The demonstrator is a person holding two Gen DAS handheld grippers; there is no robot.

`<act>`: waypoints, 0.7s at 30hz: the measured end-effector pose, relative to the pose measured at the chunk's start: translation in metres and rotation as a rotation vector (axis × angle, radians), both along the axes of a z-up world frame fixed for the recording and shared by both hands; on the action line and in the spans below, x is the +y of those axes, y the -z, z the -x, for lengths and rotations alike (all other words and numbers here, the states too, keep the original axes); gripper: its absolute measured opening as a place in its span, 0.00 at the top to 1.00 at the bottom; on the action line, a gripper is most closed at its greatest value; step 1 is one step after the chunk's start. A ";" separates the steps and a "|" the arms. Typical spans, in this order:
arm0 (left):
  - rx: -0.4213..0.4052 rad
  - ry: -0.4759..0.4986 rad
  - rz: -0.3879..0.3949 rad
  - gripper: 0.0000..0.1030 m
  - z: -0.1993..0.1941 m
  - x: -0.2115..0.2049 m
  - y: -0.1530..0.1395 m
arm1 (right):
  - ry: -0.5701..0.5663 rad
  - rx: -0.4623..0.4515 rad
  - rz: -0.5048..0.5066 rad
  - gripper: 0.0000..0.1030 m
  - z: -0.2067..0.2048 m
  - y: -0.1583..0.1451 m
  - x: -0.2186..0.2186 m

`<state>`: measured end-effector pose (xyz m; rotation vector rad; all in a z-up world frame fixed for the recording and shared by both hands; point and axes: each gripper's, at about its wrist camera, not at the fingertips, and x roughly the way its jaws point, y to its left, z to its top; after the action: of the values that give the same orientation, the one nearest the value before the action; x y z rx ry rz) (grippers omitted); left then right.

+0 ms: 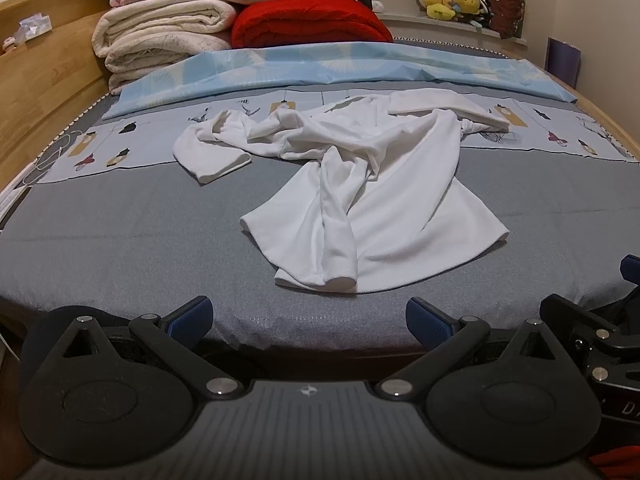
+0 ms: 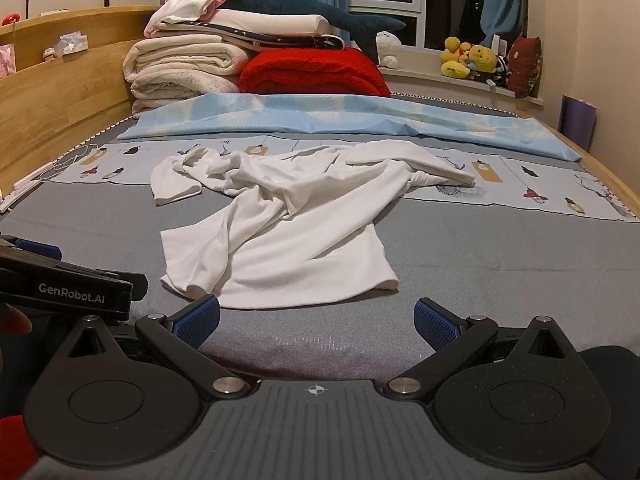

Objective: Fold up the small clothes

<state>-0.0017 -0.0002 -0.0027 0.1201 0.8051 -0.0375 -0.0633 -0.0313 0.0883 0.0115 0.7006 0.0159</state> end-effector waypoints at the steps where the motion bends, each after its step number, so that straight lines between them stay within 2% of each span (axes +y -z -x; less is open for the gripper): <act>1: 0.001 0.000 -0.001 0.00 0.000 0.000 0.000 | 0.000 0.000 -0.001 0.01 0.000 0.000 0.000; 18: 0.017 0.006 0.004 0.00 -0.002 0.000 0.004 | -0.006 0.022 -0.017 0.01 -0.003 0.002 -0.002; 21: 0.031 0.004 0.003 0.00 -0.010 0.004 0.008 | -0.013 0.053 -0.041 0.01 -0.013 0.008 -0.006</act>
<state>0.0088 0.0043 -0.0108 0.1183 0.8359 -0.0446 -0.0501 -0.0375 0.0806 0.0474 0.7529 0.0423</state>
